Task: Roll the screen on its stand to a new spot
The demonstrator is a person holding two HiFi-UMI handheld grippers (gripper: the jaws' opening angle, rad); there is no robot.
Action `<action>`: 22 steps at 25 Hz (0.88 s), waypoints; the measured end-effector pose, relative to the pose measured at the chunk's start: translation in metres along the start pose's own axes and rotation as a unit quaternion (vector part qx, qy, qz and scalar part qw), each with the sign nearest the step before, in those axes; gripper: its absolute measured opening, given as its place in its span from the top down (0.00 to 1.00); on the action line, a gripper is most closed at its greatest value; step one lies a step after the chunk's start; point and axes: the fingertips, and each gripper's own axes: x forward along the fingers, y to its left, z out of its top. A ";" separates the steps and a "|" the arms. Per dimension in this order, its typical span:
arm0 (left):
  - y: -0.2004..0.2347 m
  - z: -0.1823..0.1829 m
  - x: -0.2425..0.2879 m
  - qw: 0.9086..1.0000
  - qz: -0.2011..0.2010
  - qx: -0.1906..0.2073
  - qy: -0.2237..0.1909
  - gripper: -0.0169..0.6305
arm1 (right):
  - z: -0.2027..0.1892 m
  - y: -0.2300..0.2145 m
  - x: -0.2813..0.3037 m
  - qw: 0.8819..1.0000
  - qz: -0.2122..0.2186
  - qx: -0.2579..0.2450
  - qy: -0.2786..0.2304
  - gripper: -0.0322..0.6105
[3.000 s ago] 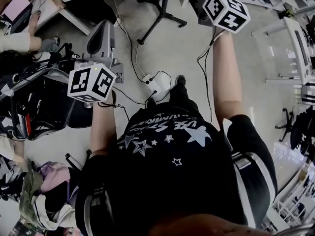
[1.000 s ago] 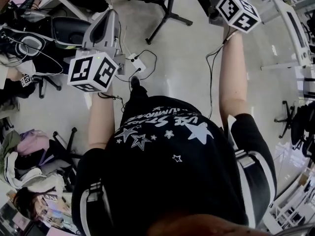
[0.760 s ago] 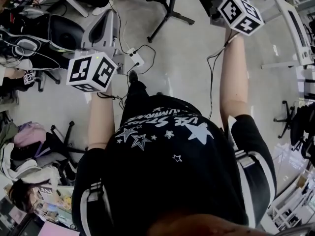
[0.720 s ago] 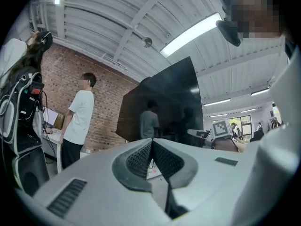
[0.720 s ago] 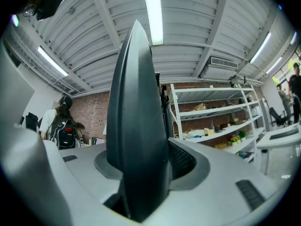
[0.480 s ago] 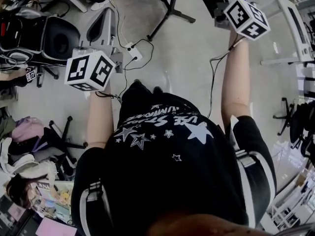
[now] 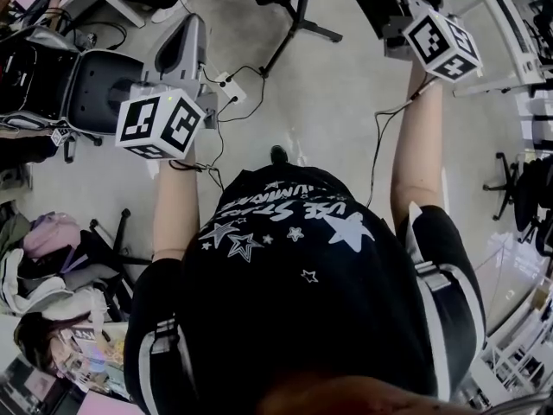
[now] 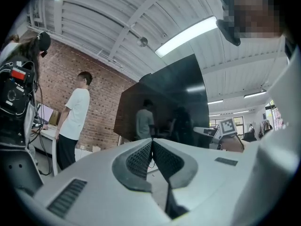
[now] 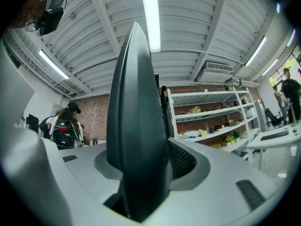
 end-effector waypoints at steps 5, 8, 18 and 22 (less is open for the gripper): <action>-0.008 0.004 -0.040 1.000 -0.011 -0.005 0.007 0.95 | 0.003 0.009 -0.035 1.000 -0.012 0.002 0.003 0.60; -0.017 0.008 -0.059 1.000 -0.018 -0.007 0.007 0.95 | 0.005 0.013 -0.056 1.000 -0.018 -0.003 0.005 0.60; -0.045 0.012 -0.102 1.000 -0.028 -0.009 0.007 0.95 | 0.016 0.007 -0.129 0.999 -0.039 -0.003 0.001 0.60; -0.061 0.010 -0.114 0.999 -0.033 -0.013 0.009 0.95 | 0.020 -0.004 -0.158 0.999 -0.048 0.000 0.001 0.60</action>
